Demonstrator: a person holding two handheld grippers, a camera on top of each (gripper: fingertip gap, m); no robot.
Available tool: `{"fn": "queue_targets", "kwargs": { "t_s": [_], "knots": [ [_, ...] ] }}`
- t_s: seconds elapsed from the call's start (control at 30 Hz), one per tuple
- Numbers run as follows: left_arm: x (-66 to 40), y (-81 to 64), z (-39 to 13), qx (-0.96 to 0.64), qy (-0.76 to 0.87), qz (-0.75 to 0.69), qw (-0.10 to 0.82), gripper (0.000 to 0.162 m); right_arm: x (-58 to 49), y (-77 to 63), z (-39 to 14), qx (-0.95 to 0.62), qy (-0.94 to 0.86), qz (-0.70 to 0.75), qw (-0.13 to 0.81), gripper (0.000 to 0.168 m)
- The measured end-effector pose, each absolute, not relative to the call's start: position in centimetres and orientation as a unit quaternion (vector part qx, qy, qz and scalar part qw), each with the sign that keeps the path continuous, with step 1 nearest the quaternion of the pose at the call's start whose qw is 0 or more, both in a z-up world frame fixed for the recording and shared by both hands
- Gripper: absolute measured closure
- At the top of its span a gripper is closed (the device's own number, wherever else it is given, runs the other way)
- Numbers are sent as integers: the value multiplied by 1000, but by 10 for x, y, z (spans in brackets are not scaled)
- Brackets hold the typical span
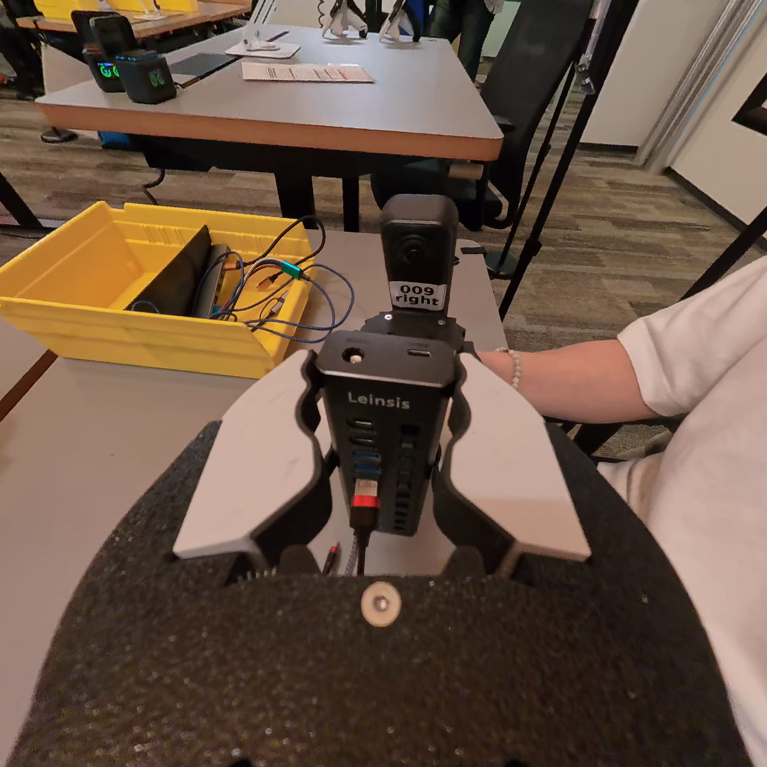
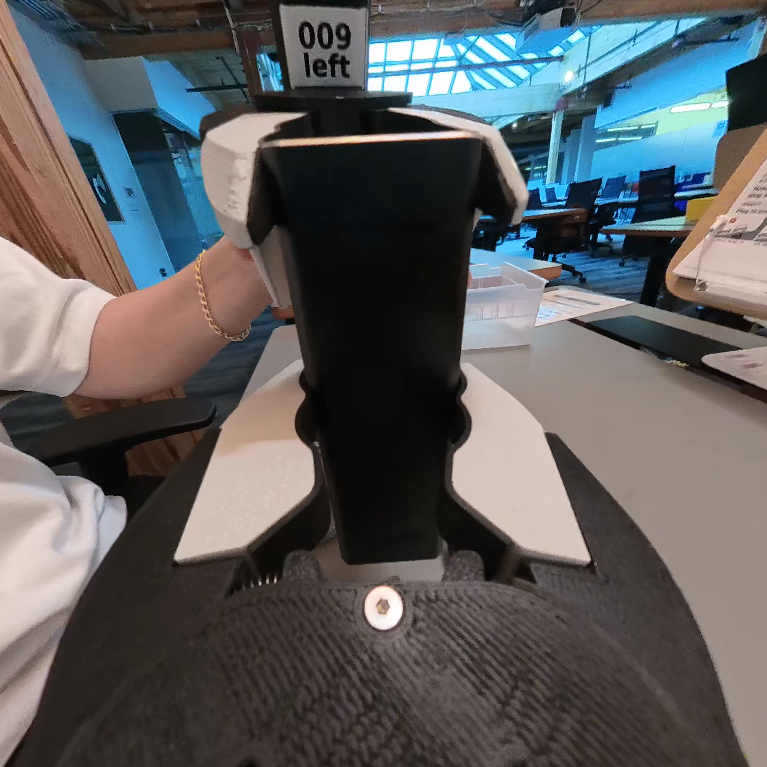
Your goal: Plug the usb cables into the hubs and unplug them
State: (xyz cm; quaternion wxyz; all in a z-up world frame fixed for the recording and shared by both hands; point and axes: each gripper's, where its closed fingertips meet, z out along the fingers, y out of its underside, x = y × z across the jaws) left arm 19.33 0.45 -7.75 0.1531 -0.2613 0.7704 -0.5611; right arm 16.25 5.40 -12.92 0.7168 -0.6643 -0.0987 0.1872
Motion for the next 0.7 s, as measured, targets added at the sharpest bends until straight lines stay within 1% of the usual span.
{"fn": "queue_targets", "kwargs": {
  "t_s": [0.13,0.2,0.7],
  "knots": [
    [190,9,-72,-266,768,-563,152,103,168,48,-119,-638,-96,191,740,105],
    [191,11,-69,-275,761,-567,155,105,171,47,-121,-641,-93,187,739,105],
    [194,5,-69,-262,768,-548,205,105,175,50,-119,-645,-77,161,743,104]
  ]
}}
